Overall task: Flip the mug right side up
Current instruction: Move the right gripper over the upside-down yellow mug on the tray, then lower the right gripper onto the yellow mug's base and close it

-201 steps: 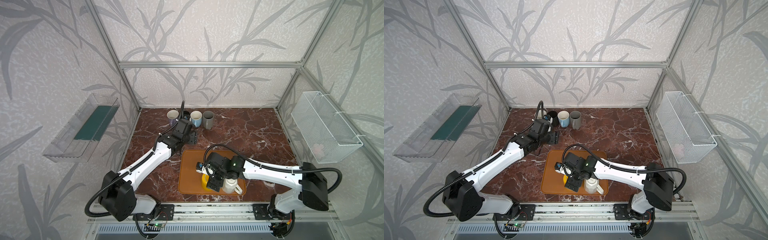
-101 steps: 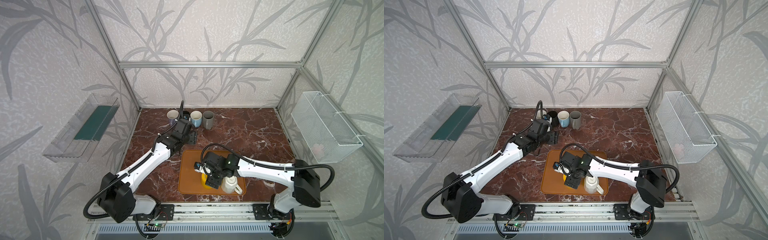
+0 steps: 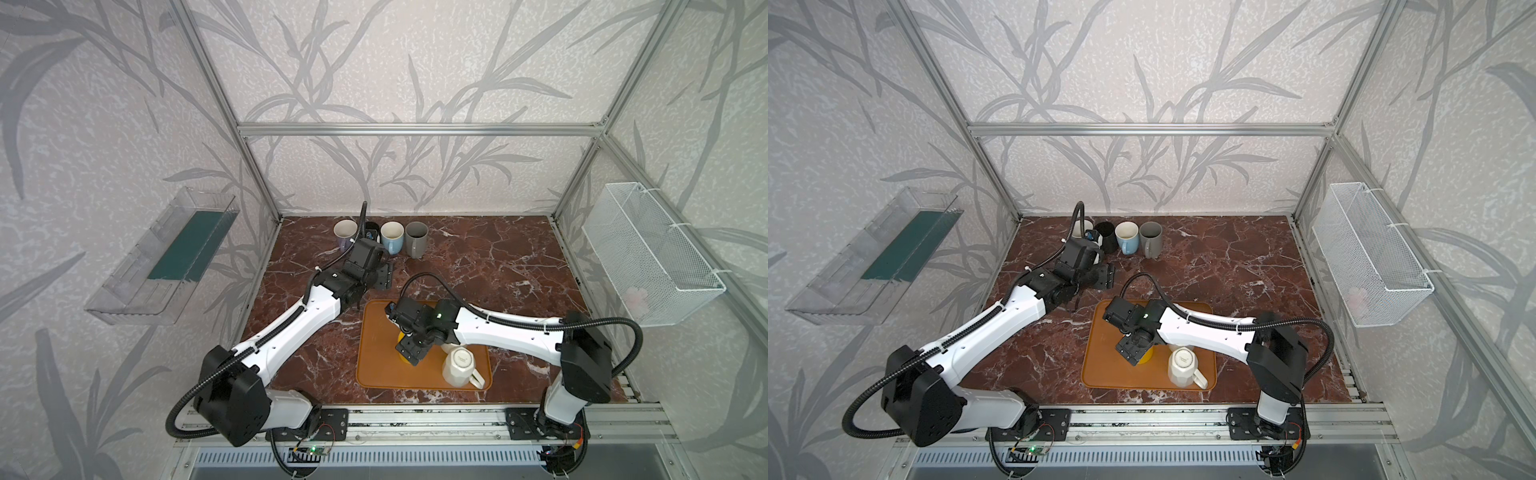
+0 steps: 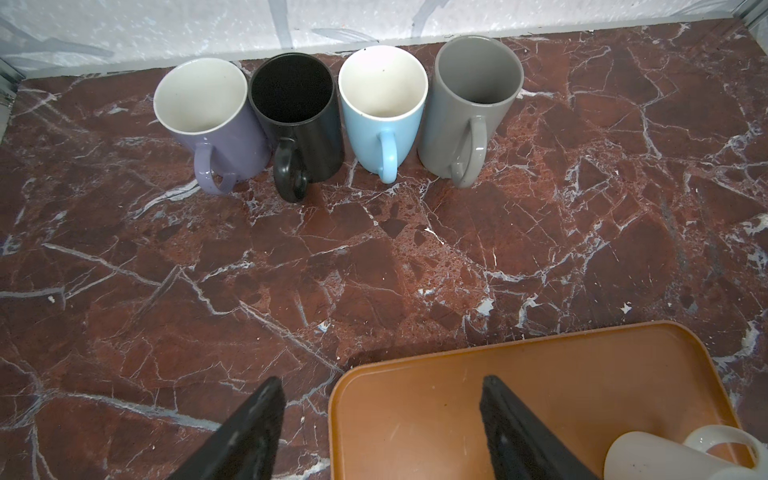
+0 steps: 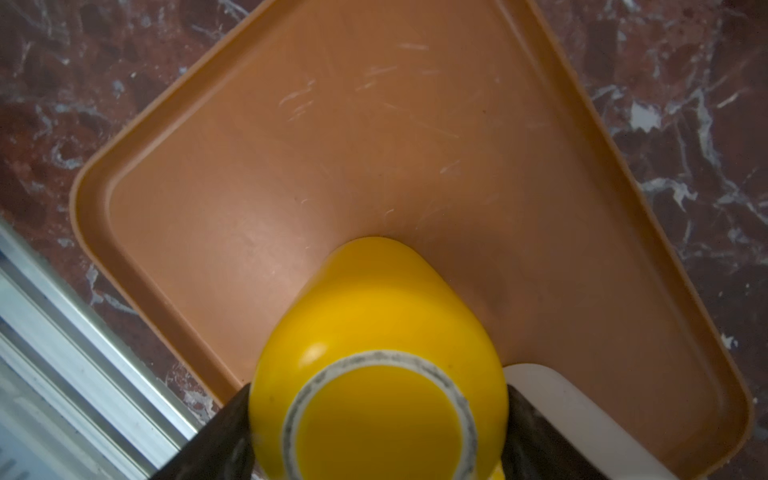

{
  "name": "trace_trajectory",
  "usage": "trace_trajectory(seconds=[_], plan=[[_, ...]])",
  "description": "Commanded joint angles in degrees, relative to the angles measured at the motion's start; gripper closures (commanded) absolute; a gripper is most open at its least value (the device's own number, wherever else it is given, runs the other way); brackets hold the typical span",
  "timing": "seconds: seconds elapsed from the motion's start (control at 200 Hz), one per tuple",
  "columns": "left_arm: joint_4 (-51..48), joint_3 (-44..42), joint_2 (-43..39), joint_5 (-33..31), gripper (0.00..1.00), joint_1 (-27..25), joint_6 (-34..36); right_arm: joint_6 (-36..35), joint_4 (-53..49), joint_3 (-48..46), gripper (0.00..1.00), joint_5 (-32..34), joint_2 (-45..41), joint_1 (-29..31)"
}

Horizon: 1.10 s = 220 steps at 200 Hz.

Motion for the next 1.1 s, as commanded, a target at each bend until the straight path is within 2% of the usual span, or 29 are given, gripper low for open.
trace_trajectory(seconds=[0.0,0.15,0.275,0.37,0.49,0.575,0.71,0.9,1.095], plan=[[-1.80,-0.24,-1.94,-1.64,0.23,-0.20,-0.25,11.34,1.27,0.23,0.20,3.63,-0.89,0.35],[-2.36,-0.44,-2.84,-2.07,0.24,-0.19,-0.33,15.41,7.39,-0.84,0.15,2.11,-1.05,0.40],[-2.66,-0.87,-3.84,-2.50,0.23,-0.11,-0.24,14.76,8.79,-0.46,0.12,2.81,-2.93,0.38],[-2.72,-1.22,-4.39,-2.77,0.24,-0.07,-0.24,10.03,7.16,0.78,0.02,3.07,-3.16,0.35],[-2.59,-1.67,-5.01,-2.77,0.24,-0.11,-0.34,3.24,3.68,2.30,0.02,0.99,-3.36,0.29],[-2.68,-1.75,-5.35,-2.76,0.24,-0.11,-0.33,-3.23,2.83,1.59,0.02,-1.96,-4.20,0.31],[-2.94,-1.78,-5.99,-2.77,0.24,-0.11,-0.15,-12.57,0.06,-0.40,0.01,-3.06,-5.74,0.02],[-2.78,-1.85,-6.43,-2.70,0.24,-0.05,-0.24,-19.07,-1.31,-3.09,0.01,-5.24,-7.09,-1.07],[-2.77,-1.68,-6.40,-2.42,0.24,0.01,-0.15,-21.88,-0.05,-5.08,0.01,-6.99,-5.95,-3.46]])
